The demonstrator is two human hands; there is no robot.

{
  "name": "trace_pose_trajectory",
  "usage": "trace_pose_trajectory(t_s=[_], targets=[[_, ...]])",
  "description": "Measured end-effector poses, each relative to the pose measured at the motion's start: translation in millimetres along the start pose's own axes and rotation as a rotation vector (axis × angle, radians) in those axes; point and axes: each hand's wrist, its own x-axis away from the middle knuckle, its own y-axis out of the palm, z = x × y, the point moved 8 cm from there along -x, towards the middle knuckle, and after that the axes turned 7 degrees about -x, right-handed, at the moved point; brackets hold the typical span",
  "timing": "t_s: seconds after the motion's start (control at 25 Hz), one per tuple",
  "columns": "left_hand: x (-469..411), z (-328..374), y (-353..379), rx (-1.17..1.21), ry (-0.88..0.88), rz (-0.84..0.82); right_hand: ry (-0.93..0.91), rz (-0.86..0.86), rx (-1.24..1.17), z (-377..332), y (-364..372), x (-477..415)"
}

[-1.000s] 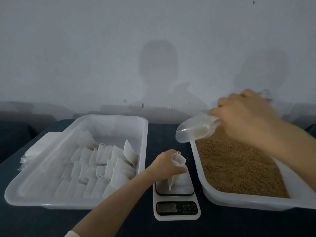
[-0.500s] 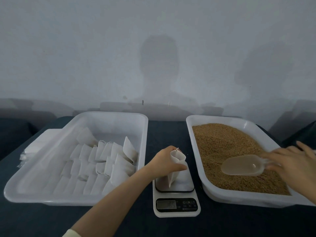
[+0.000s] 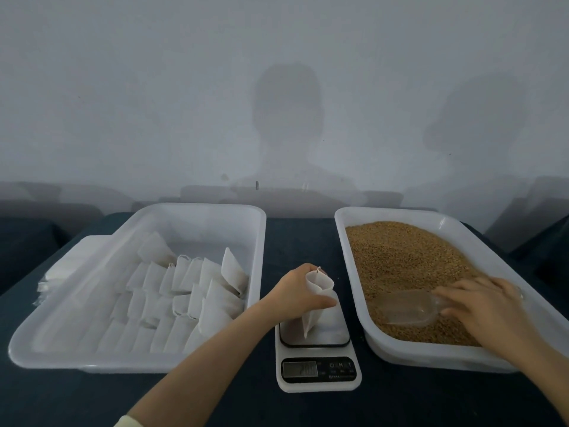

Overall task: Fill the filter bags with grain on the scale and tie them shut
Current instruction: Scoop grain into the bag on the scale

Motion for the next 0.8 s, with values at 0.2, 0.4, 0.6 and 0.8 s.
trace_pose_trajectory(t_s=[0.2,0.4,0.6,0.8], targets=[[-0.6,-0.8,1.4,-0.016,-0.005,0.001,0.149,-0.052,-0.167,24.9,4.3,5.4],[-1.2,-2.4,1.4,-0.013,-0.011,-0.004,0.213,-0.068,-0.224,35.6,-1.7,6.8],[-1.2,-2.1,1.9,-0.021,-0.016,-0.003,0.207,-0.049,-0.180,38.3,-10.5,7.2],[-1.1,-2.2,1.5,-0.022,-0.022,-0.009,0.217,-0.041,-0.088,41.4,-22.1,9.4]])
